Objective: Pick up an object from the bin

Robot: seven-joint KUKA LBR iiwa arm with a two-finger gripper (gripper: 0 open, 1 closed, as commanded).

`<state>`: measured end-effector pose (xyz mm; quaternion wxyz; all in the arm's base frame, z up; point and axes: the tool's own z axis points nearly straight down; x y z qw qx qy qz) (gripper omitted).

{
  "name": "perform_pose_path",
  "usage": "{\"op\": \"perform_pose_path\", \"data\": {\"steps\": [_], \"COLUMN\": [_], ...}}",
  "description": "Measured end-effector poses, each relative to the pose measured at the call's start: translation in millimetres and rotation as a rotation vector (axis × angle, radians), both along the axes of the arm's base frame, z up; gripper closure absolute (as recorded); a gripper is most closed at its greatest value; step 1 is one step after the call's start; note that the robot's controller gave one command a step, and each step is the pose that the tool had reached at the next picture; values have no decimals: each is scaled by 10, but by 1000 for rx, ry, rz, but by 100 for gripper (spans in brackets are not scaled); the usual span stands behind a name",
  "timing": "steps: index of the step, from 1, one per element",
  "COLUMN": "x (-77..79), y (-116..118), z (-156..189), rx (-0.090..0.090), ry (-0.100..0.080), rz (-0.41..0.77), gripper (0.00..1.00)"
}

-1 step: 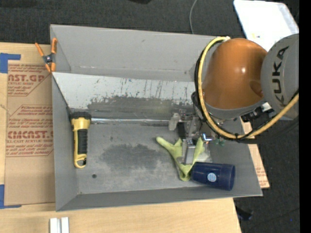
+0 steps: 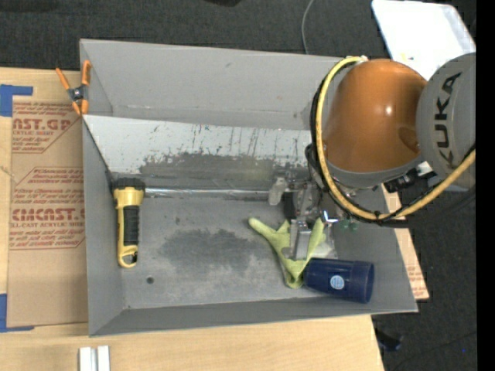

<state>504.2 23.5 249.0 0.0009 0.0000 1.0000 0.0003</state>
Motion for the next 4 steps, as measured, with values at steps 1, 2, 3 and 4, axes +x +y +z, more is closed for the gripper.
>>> {"op": "perform_pose_path", "data": {"steps": [1, 2, 3, 4], "x": [348, 254, 249, 325], "y": [-391, -623, -857, -830], "z": [-378, -427, -1057, -1790], "rx": [1, 1, -2, -3], "ry": [-5, -3, -7, -17], "rz": [-66, 144, 403, 448], "gripper": [0, 0, 0, 0]}}
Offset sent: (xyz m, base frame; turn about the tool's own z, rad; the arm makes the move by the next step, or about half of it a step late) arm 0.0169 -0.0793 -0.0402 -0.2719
